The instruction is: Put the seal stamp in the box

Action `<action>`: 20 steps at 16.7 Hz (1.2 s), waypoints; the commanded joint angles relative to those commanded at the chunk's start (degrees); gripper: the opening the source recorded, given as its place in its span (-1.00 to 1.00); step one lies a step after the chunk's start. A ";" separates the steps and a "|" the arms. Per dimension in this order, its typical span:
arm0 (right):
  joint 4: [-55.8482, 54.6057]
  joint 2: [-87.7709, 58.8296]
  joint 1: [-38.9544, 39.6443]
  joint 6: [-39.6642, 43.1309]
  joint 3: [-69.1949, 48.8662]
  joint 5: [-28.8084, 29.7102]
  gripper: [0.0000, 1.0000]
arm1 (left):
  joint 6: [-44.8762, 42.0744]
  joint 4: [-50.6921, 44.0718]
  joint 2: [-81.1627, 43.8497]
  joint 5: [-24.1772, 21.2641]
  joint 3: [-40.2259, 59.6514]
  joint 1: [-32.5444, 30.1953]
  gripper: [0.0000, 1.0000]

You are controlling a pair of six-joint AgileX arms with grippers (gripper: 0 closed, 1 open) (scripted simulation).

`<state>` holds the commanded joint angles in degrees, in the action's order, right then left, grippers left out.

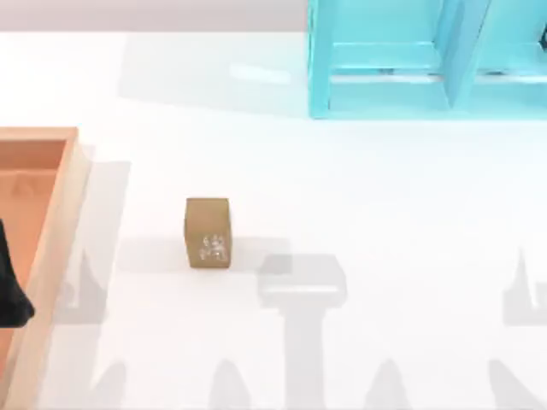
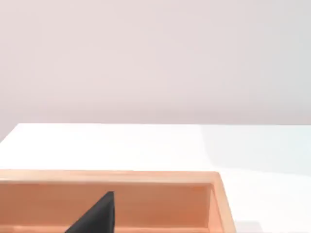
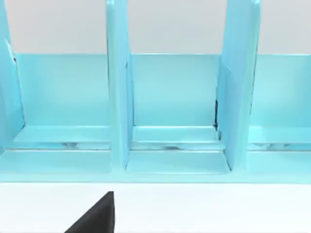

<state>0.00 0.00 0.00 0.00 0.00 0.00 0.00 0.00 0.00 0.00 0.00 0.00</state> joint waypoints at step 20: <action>0.00 0.00 0.00 0.00 0.00 0.00 1.00 | 24.24 -63.89 -86.52 2.31 74.02 -17.25 1.00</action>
<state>0.00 0.00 0.00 0.00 0.00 0.00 24.24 -63.89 -86.52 2.31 74.02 -17.25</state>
